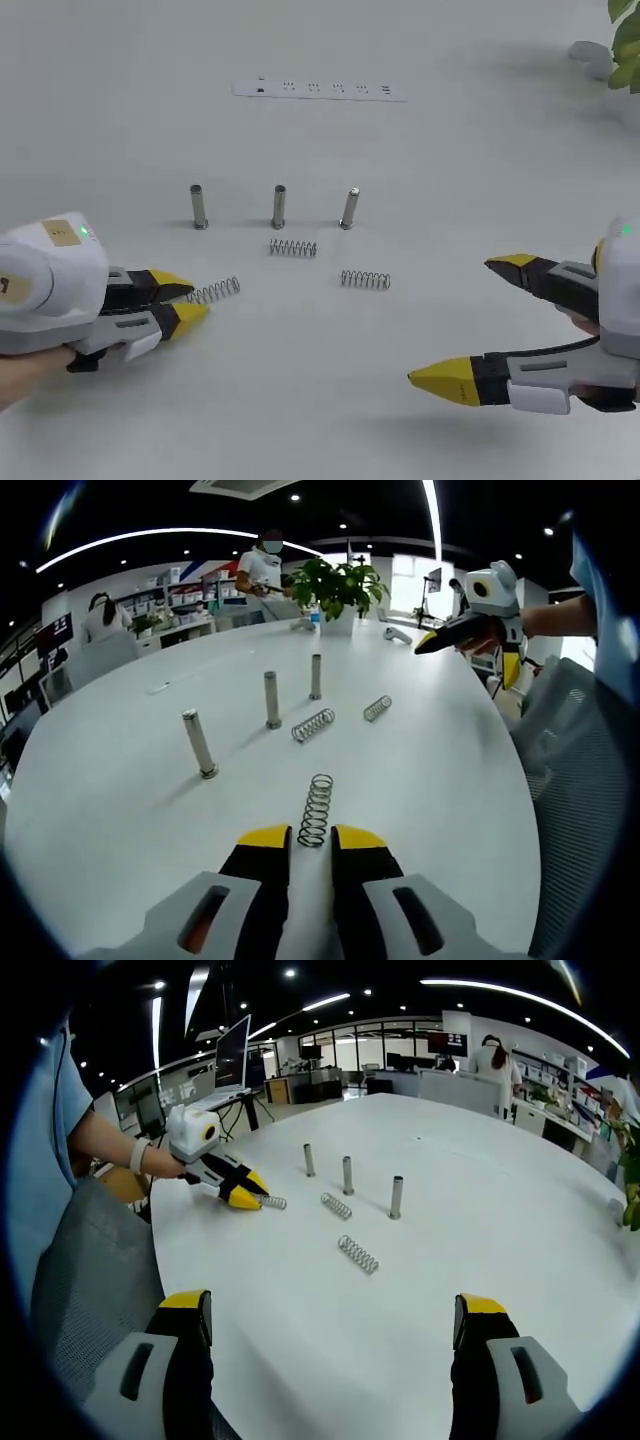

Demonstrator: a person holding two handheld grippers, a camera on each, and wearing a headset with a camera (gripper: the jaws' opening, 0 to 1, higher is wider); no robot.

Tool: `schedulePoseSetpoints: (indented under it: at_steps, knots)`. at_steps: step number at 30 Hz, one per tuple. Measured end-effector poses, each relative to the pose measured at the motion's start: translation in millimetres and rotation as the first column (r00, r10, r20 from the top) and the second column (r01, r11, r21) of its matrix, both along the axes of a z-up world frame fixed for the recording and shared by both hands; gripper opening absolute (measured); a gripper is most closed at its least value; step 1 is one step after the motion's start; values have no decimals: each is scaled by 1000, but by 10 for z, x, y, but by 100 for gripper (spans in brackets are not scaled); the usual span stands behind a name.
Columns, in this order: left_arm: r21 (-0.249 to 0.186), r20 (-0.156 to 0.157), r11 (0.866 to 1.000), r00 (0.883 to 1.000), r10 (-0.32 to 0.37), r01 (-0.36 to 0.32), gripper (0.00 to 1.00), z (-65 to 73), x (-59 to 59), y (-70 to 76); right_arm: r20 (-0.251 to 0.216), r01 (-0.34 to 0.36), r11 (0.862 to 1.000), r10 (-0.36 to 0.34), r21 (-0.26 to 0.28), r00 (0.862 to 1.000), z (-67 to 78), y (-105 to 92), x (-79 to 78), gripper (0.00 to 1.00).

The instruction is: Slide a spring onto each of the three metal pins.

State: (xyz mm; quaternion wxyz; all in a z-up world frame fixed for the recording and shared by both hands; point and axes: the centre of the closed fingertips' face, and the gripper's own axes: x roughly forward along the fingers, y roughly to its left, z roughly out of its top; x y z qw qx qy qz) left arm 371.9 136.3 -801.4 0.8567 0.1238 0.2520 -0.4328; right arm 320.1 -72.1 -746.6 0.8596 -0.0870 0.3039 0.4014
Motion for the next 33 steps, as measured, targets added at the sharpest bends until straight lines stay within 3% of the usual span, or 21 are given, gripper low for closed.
schedulePoseSetpoints:
  at_steps: [13,33]
  knots:
    - [8,-4,1000,1000,-11,11,3,-8,24,-6,2,2,1000,-2,-2,1000,7,-2,1,100]
    - [-19,2,1000,1000,-13,13,2,69,34,-35,0,-2,1000,2,-3,1000,12,9,6,99]
